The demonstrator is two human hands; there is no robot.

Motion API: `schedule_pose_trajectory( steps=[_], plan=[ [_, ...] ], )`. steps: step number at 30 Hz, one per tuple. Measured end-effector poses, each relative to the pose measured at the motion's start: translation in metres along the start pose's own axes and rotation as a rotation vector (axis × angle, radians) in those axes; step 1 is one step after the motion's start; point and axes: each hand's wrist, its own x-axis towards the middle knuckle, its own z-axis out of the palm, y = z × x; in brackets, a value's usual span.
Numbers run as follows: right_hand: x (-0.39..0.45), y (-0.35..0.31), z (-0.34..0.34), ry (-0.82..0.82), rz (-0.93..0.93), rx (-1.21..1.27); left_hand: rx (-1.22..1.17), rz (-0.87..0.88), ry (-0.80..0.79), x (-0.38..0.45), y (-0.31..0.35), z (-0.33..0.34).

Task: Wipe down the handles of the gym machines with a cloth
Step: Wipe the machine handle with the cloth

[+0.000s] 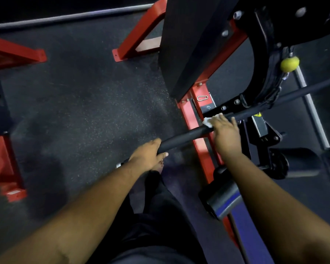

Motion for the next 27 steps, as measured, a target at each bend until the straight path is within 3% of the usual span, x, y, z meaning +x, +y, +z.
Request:
schedule_pose_trajectory(
  steps=[7, 13, 16, 21, 24, 27],
  plan=[
    [-0.04, -0.106, 0.028, -0.078, -0.2, 0.186, -0.011, -0.008, -0.027, 0.002, 0.0, 0.001],
    [-0.011, -0.033, 0.012, 0.006, -0.342, 0.0, -0.004, -0.003, -0.037, 0.001, 0.0, -0.004],
    [0.014, 0.021, 0.002, 0.021, -0.238, -0.089, 0.003, -0.02, -0.036, 0.0, 0.001, -0.004],
    [0.034, 0.086, -0.013, 0.051, 0.085, -0.124, 0.022, -0.016, -0.035, -0.001, 0.0, -0.005],
    [0.028, 0.068, -0.004, 0.133, 0.246, 0.061, 0.02, -0.017, -0.031, -0.002, 0.001, -0.006],
    [-0.002, 0.01, 0.018, 0.204, 0.316, 0.354, 0.018, -0.016, -0.025, -0.002, 0.004, -0.007]
  ],
)
